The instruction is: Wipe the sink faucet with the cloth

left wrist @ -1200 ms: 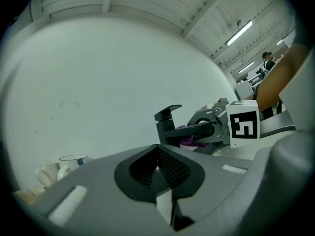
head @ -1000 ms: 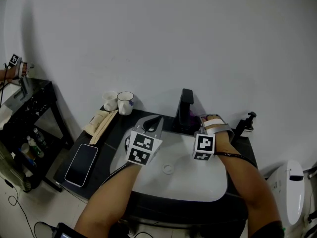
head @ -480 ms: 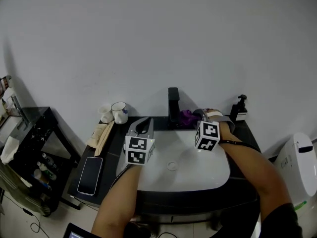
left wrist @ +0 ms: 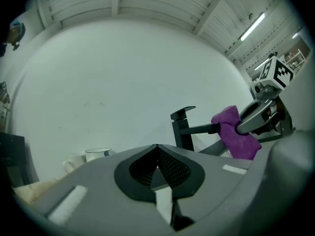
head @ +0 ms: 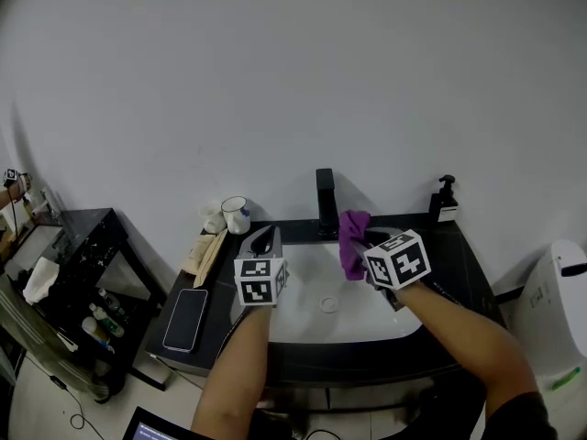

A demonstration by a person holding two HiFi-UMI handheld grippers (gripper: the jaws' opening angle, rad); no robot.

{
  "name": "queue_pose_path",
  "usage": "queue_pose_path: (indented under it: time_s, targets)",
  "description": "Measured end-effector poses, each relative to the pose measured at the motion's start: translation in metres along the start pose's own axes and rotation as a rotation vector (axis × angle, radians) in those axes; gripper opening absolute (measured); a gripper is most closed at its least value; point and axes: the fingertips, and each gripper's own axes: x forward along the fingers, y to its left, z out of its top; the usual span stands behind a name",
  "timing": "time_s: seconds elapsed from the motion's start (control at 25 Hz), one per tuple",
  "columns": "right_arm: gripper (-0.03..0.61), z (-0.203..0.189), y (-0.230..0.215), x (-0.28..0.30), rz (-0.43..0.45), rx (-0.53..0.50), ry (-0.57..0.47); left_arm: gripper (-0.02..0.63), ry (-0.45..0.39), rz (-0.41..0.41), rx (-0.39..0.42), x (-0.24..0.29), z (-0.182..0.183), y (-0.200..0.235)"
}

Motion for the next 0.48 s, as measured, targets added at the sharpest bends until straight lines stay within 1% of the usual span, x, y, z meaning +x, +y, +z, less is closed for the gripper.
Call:
queue_pose_path:
  time_s: [0.12, 0.2, 0.28, 0.36, 0.48]
  targets:
    - [0.092, -0.009, 0.013, 0.008, 0.033, 0.244, -0.046, 0.017, -0.03, 0.016, 0.029, -0.006, 0.008, 0.001]
    - [0.092, -0.02, 0.02, 0.016, 0.047, 0.405, -0.065, 0.017, -0.055, 0.03, 0.025, -0.009, 0.014, 0.005]
    - [0.092, -0.026, 0.03, 0.025, 0.064, 0.553, -0.09, 0.017, -0.103, 0.049, -0.009, -0.016, 0.026, 0.013]
    - [0.092, -0.027, 0.042, 0.036, 0.085, 0.695, -0.127, 0.017, -0.167, 0.087, -0.048, -0.027, 0.042, 0.027]
    - [0.092, -0.02, 0.056, 0.054, 0.093, 0.916, -0.224, 0.017, -0.25, 0.152, -0.104, -0.042, 0.061, 0.051]
